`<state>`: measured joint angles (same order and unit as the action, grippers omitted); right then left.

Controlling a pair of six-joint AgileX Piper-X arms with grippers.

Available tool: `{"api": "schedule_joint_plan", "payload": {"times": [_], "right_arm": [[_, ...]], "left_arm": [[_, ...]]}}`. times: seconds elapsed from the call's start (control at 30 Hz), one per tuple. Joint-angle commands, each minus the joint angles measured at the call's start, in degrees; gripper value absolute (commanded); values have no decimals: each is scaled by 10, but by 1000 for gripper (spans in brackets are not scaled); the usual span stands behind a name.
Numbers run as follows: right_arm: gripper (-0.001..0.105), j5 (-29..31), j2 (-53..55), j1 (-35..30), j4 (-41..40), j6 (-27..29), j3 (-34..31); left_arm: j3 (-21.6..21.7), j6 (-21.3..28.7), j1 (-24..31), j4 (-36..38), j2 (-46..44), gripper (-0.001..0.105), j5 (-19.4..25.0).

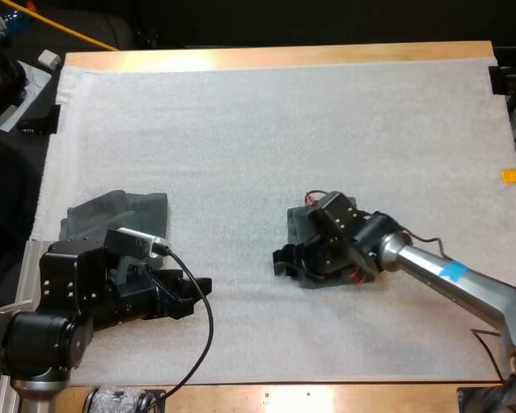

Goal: Pick towel from pile, fold and stack

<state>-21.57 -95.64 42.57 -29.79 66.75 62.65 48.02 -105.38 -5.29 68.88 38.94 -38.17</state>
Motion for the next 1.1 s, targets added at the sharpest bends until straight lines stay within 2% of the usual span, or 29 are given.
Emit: {"api": "schedule_joint_plan", "payload": {"times": [0.0,0.17,0.43,0.77,0.97,1.07], "right_arm": [[64,-3,-8,5,7,-10,0],[64,5,12,2,5,1,2],[65,83,109,2,-29,36,3],[65,182,263,4,-180,91,3],[65,193,360,4,-249,96,4],[65,189,355,3,-240,95,2]], "left_arm": [[3,3,-1,0,-4,58,-4],[2,3,-1,0,-3,58,-5],[2,4,0,-1,-4,58,-5],[-1,5,-1,-4,-3,58,-4],[-4,6,0,-7,-2,58,-4],[-3,5,-1,-5,-1,58,-6]]}}
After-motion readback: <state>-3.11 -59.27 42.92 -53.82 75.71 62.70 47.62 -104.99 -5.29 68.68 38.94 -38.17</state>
